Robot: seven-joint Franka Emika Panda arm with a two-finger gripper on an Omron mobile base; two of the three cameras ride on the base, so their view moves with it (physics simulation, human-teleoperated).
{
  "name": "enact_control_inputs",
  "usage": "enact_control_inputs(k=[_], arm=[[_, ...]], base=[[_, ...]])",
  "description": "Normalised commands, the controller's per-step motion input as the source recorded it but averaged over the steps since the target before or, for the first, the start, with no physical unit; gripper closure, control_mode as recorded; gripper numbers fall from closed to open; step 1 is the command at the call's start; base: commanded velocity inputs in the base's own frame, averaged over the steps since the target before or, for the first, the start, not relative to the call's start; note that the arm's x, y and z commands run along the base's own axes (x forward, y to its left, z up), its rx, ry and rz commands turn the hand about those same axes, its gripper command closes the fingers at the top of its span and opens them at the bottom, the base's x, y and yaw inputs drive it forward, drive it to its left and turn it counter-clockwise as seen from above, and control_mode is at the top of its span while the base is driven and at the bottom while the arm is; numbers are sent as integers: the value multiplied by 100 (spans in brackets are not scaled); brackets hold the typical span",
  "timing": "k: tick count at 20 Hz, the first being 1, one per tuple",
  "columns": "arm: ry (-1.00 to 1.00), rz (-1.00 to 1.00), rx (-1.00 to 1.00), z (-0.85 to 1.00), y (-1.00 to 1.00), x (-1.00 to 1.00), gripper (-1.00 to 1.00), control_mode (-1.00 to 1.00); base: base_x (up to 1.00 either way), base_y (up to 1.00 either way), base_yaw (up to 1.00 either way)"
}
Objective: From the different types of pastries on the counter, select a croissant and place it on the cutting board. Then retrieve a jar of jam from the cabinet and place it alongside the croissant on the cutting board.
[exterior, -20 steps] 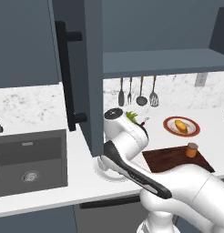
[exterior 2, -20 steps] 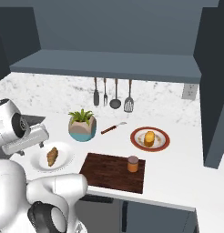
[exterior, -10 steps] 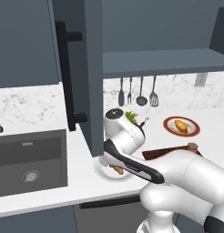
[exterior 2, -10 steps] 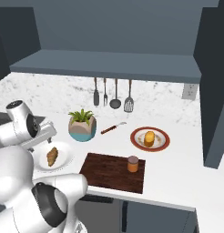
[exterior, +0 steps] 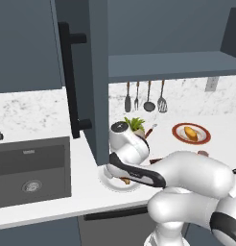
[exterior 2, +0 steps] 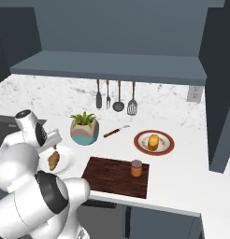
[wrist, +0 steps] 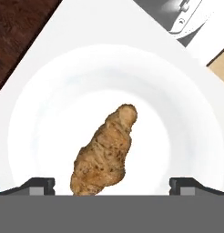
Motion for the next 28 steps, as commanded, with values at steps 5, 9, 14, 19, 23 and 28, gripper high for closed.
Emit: enact_control_inputs(k=[5,9,14,19,23,28], arm=[[0,0,2,-20,1,29,-100,-100],[0,-1,1,-11,4,3,-100,-100],[1,-10,0,-22,3,-3,-100,-100],[7,-16,0,-9,0,0,-100,-100],[2,-14,0,-4,0,6,-100,-100],[7,-11,0,-3,-6,2,-100,-100]], base=[[0,0,0],[0,0,0],[0,0,0],[0,0,0],[0,0,0],[0,0,0]])
